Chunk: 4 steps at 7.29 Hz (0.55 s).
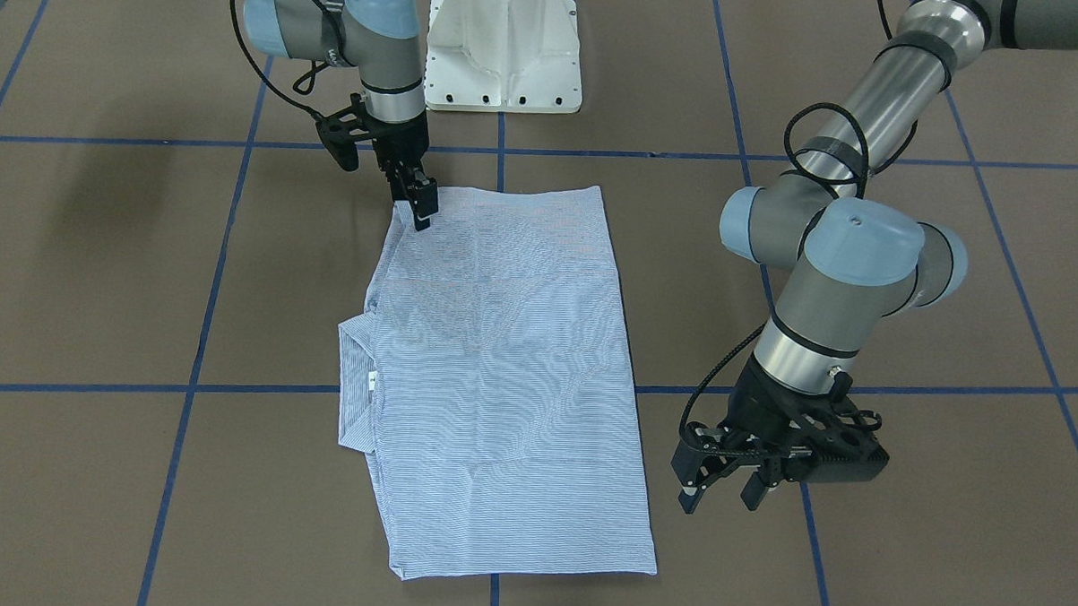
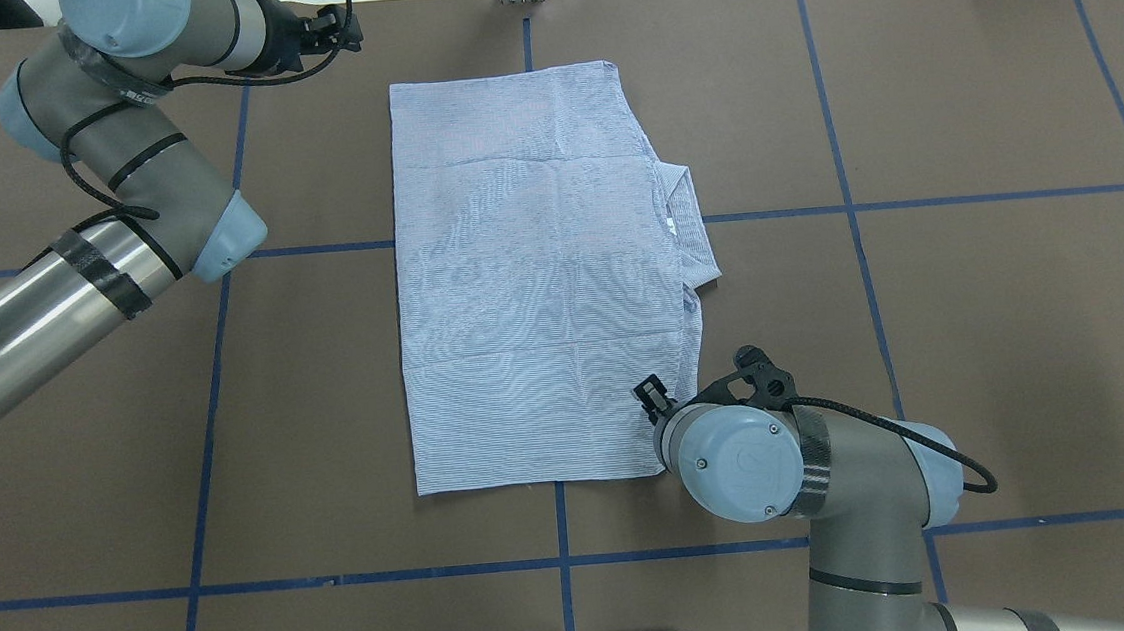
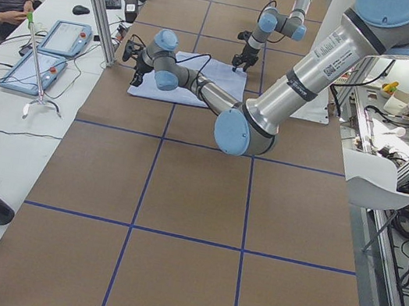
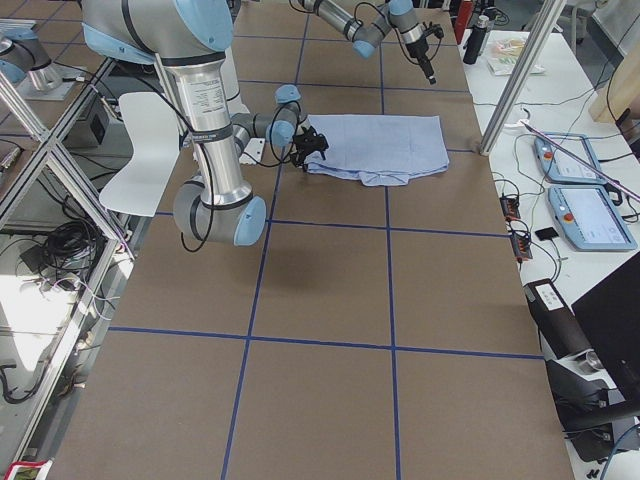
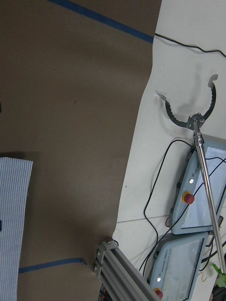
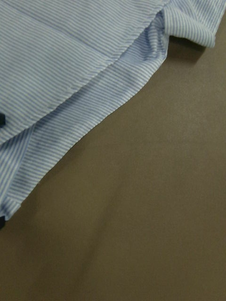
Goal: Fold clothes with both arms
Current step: 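Move the right gripper to the shirt corner nearest the robot while the left gripper repositions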
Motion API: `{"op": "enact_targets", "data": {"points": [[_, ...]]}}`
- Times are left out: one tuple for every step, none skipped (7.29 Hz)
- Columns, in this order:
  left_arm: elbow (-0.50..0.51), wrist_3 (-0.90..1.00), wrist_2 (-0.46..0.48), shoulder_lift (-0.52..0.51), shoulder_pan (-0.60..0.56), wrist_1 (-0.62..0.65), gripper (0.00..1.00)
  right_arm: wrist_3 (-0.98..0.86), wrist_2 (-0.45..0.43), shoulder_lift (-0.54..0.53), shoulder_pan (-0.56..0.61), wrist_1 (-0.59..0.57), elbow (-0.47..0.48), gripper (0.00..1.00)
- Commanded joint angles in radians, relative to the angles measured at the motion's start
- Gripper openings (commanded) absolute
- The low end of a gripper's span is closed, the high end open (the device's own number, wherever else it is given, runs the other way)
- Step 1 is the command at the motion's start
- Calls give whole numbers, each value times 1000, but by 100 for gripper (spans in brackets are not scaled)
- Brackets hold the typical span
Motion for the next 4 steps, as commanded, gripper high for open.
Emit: {"op": "enact_targets", "data": {"points": [[-12,-7,1,1,2,0,81,0,-1,1,0,-27,22,0],[-12,-7,1,1,2,0,81,0,-1,2,0,-27,22,0],[-12,-9,0,1,5,0,81,0,-1,1,0,-28,22,0],[-20,-45,-2,1,15,-1,81,2,-1,4,0,-29,23,0]]}}
